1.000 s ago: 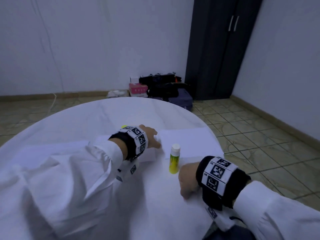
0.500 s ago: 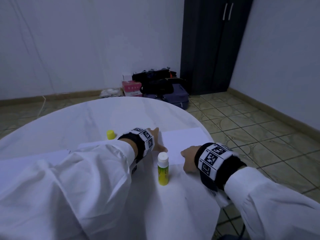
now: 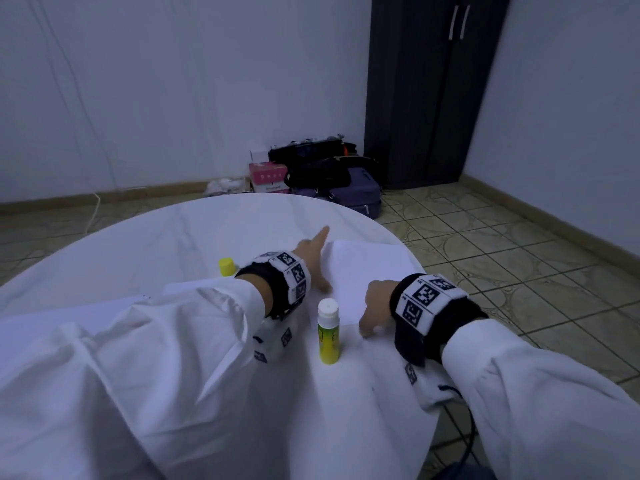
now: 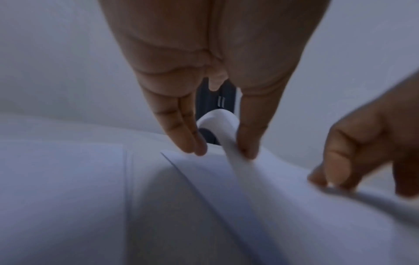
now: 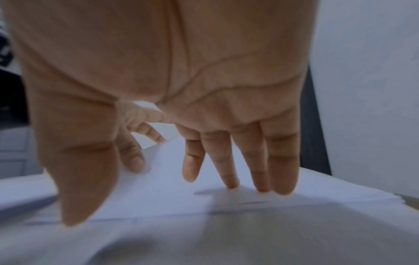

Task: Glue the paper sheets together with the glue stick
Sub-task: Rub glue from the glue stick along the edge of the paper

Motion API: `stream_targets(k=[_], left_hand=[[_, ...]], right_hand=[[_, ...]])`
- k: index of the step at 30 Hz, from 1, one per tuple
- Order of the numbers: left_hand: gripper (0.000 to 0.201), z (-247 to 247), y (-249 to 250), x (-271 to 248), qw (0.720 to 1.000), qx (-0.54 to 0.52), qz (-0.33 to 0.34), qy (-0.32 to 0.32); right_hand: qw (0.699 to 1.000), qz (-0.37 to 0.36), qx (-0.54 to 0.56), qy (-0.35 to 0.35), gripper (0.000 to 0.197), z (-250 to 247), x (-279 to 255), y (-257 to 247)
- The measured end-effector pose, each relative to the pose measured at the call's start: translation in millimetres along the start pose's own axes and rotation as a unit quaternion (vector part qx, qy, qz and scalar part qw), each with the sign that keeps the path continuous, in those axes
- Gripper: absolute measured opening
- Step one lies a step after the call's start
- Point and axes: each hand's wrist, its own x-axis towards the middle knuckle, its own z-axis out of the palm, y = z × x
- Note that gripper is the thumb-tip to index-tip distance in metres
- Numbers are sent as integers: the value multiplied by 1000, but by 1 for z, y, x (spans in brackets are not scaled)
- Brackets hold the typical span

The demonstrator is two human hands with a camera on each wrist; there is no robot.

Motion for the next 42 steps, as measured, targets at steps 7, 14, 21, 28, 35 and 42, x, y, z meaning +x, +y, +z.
stream_targets(k=[7, 14, 21, 28, 35, 42], left_hand=[[52, -8, -5, -25, 966, -237, -68, 78], [33, -8, -50, -91, 953, -281, -79, 85], [42, 2, -118, -194, 981, -151, -111, -48], [82, 11, -140, -235, 990, 15, -102, -98], [64, 14, -153, -249, 984, 151, -31, -93], [66, 21, -167, -255, 986, 131, -23, -96]], right_hand=[[971, -130, 196, -42, 72, 15, -15, -8], [944, -180, 262, 90, 31, 25, -36, -21], [940, -166, 295, 49, 15, 28, -46, -42], [932, -153, 312, 100, 37, 30, -47, -92], [892, -246, 340, 169, 15, 18, -55, -143], [929, -261, 218, 146, 28, 34, -45, -208]])
